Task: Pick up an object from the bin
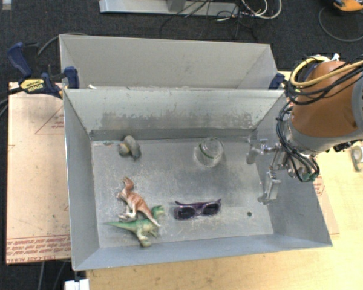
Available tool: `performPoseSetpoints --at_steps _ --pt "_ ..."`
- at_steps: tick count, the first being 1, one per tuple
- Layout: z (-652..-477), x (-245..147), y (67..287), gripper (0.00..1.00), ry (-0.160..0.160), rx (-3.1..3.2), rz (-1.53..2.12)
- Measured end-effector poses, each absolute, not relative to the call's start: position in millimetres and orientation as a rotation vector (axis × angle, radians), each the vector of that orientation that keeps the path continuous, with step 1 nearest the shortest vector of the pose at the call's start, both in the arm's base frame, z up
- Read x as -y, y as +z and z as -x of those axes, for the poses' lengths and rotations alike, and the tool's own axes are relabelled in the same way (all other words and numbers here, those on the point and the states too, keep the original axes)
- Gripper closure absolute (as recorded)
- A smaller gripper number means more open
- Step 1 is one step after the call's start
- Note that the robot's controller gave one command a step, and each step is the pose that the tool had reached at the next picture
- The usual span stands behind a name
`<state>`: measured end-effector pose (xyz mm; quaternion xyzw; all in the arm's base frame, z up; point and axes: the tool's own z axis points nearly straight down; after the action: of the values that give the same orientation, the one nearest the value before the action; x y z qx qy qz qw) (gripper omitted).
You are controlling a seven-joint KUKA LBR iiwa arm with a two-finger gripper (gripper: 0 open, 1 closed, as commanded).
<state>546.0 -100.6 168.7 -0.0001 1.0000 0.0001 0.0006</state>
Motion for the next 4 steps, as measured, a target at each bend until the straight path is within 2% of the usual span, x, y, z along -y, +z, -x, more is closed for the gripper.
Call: performPoseSetpoints --at_steps 1,2,3,4 --pt "-555.4 28 107 0.00 0.010 -3.147 0.162" --pt "-496.9 29 90 0.00 0.003 -3.131 0.293" --pt "-521.5 -19 70 0.00 0.015 -3.131 0.336" --pt "-506.8 -18 76 1.00 0.004 -3.126 0.346"
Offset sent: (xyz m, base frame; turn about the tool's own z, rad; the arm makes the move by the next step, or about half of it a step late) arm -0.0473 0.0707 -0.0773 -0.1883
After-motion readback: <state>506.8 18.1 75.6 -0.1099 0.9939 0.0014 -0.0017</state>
